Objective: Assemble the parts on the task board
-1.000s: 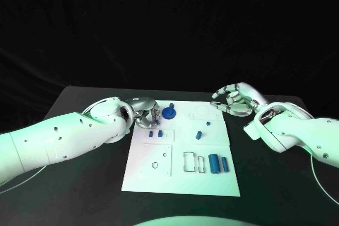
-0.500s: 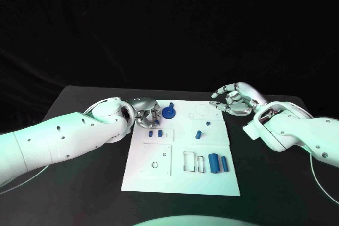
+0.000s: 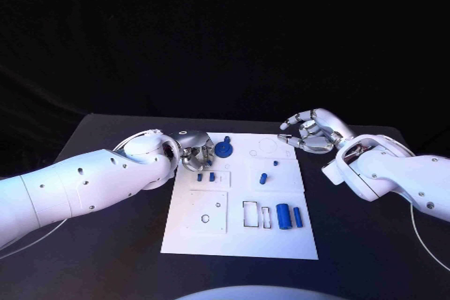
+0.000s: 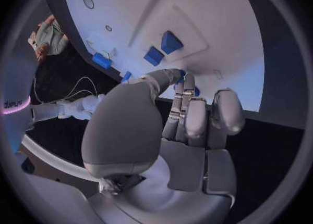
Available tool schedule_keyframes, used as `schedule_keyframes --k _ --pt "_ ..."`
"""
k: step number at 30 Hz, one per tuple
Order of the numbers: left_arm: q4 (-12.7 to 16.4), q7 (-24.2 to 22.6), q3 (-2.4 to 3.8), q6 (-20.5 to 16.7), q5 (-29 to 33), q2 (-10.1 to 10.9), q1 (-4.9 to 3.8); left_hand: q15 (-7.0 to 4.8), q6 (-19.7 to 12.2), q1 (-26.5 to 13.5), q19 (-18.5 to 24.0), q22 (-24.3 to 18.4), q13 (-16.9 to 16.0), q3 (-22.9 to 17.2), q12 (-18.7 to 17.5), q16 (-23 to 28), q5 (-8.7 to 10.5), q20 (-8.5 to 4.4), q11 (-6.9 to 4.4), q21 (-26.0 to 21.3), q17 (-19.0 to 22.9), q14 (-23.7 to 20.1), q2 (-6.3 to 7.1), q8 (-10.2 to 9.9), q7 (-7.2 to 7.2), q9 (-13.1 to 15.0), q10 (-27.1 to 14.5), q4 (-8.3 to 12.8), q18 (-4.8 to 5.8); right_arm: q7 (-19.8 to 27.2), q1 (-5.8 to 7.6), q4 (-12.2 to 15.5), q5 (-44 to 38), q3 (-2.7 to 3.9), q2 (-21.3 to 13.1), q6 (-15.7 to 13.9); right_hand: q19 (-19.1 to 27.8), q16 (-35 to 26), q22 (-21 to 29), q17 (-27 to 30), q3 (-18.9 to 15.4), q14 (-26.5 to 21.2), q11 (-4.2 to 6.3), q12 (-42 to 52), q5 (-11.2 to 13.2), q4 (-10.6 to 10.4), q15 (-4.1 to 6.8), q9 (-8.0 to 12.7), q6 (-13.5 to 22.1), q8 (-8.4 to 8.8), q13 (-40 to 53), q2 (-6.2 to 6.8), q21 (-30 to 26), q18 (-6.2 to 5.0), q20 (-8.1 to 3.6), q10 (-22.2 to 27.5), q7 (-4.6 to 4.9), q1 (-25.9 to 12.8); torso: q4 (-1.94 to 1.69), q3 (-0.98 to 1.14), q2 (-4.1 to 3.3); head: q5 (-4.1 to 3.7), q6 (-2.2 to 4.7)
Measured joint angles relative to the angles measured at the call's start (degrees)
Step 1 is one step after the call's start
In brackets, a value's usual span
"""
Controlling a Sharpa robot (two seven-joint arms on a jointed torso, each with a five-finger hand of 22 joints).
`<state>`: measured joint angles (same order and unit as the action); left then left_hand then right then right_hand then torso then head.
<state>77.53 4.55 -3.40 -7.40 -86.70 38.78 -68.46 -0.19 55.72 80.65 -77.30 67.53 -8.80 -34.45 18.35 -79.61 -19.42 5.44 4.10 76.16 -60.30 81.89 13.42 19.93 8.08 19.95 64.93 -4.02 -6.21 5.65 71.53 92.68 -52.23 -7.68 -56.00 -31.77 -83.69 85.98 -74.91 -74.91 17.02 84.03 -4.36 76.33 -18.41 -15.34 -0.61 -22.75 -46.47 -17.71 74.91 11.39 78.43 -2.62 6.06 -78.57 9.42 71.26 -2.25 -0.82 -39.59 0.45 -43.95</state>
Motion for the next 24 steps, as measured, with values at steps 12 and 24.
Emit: schedule_keyframes --k 12,24 --pt "-0.3 0.1 0.02 0.5 0.0 -0.3 0.0 0.0 -0.3 -0.3 0.0 -0.2 0.2 0.0 -1.1 0.0 0.27 0.0 0.0 0.0 0.0 0.0 0.26 -1.0 0.21 0.0 0.0 0.0 0.0 0.0 0.0 0.0 0.0 -0.02 0.0 0.0 0.0 0.0 0.0 0.0 0.0 0.0 0.0 0.0 0.0 0.0 0.0 0.0 0.0 0.0 0.0 0.0 0.0 0.0 0.0 0.0 0.0 0.0 -0.03 -0.02 0.0 -0.03 -0.07" --pt "-0.4 0.4 -0.12 0.9 0.0 -0.2 0.14 1.19 -5.7 -1.5 0.9 -2.2 1.2 0.1 -5.7 0.3 0.27 0.92 1.71 -1.3 2.3 -1.2 1.78 -6.1 1.53 -2.2 -1.8 0.1 0.0 0.0 0.0 -0.1 0.0 0.0 -0.1 0.0 0.0 0.0 0.0 0.0 -0.2 0.0 0.0 0.0 0.0 -0.2 0.0 0.0 0.0 0.0 0.0 -0.23 -0.3 0.0 0.0 0.0 0.0 0.2 -0.05 -0.03 0.0 -0.09 0.04"
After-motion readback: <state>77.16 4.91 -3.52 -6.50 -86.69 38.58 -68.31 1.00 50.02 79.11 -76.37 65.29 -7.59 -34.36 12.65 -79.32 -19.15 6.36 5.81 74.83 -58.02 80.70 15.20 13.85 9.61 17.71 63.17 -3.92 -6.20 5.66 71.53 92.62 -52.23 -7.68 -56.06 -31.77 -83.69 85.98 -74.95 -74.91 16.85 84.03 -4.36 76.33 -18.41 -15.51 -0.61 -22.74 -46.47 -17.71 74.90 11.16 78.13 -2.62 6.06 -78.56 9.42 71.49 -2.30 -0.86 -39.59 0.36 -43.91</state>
